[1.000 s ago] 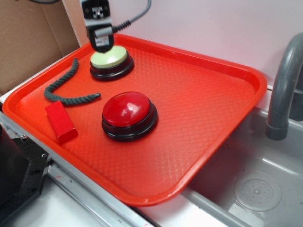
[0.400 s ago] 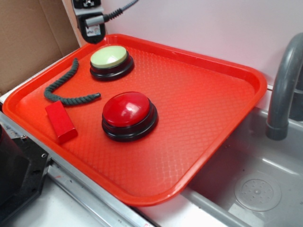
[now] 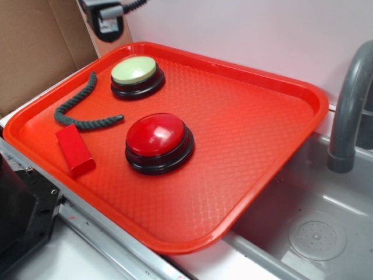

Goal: Push the red button.

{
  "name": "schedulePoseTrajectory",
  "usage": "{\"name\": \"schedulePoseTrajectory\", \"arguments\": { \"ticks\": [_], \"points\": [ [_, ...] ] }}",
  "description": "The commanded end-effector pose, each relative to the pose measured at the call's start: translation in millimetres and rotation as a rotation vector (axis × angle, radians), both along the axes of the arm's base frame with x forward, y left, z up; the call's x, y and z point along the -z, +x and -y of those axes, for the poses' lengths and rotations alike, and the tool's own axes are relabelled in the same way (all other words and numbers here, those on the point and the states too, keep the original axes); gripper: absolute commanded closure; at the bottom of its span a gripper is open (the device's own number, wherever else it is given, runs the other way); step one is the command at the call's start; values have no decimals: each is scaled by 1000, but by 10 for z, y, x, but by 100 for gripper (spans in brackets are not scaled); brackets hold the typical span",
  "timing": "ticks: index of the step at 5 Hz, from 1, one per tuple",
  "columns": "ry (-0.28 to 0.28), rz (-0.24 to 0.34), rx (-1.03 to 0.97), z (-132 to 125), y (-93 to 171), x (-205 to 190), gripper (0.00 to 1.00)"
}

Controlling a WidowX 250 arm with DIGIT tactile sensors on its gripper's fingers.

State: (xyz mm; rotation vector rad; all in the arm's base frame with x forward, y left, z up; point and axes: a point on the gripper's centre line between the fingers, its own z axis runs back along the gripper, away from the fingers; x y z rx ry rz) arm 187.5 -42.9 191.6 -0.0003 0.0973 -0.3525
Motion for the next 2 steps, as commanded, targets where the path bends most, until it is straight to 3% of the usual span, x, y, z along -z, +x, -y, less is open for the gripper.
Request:
{"name": "schedulePoseTrajectory", "arguments": {
  "ticks": [1, 2],
  "points": [
    [7, 95, -31, 98, -43, -252, 0],
    [6, 111, -38, 84, -109, -279, 0]
  ]
}}
